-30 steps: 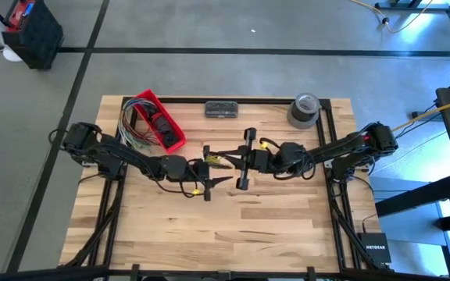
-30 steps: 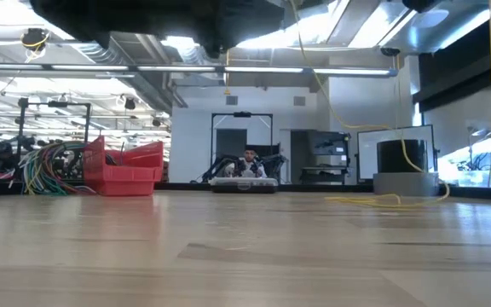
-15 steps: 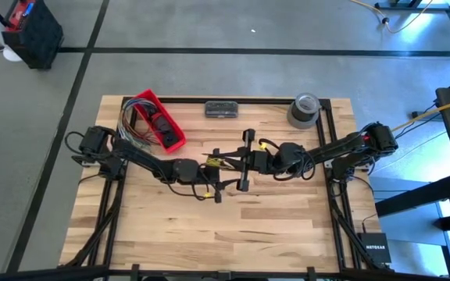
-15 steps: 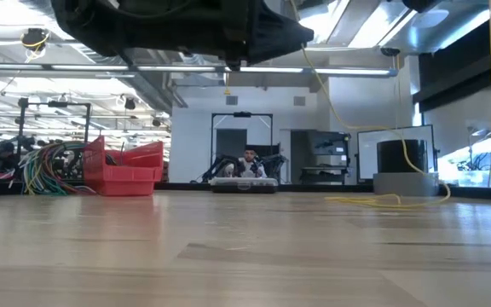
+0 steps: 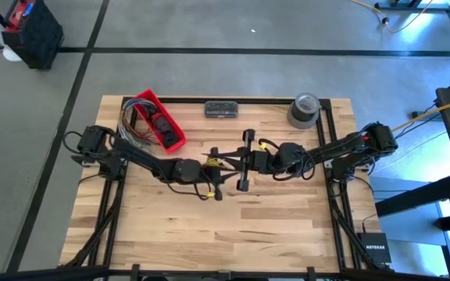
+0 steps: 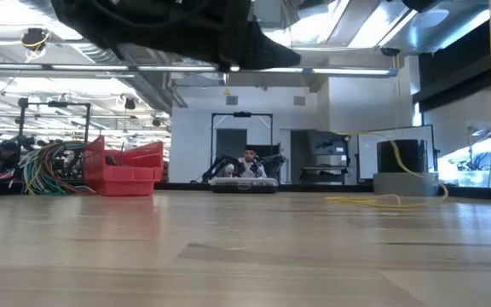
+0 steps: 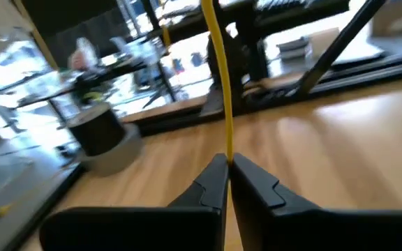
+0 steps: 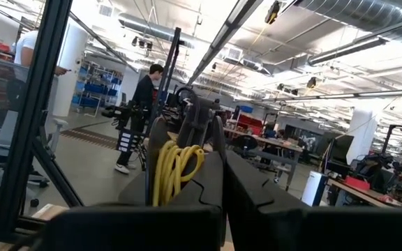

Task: Coil cords
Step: Coil the yellow wire on the spool

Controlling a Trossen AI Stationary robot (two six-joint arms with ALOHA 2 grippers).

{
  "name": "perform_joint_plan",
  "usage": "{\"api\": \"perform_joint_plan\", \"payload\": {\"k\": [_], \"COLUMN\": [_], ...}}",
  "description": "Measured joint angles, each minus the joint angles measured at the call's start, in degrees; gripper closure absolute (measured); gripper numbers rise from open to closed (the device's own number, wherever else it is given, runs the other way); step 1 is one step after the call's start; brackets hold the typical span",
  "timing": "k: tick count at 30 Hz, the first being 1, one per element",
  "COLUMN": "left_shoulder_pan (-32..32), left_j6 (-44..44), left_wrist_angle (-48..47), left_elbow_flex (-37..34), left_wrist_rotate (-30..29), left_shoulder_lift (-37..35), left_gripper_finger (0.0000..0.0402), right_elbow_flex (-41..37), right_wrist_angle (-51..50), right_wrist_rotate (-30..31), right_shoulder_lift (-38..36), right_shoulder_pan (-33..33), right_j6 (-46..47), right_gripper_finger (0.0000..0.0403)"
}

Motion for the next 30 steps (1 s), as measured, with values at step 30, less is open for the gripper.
{"api": "perform_joint_plan", "payload": {"k": [30], "left_shoulder_pan": [-5.7], "left_j6": [-18.6], "left_wrist_angle": [-65.0], "left_elbow_flex": [0.0], "left_wrist_rotate": [-8.3], "left_shoulder_lift": [-35.4], "left_gripper_finger": [0.0399], "right_elbow_flex": [0.0], "right_wrist_angle": [-29.7], "right_wrist_rotate": [9.5], "right_shoulder_lift": [-5.6], "right_shoulder_pan": [0.4], "right_j6": [-13.5], "right_gripper_finger": [0.0397]}}
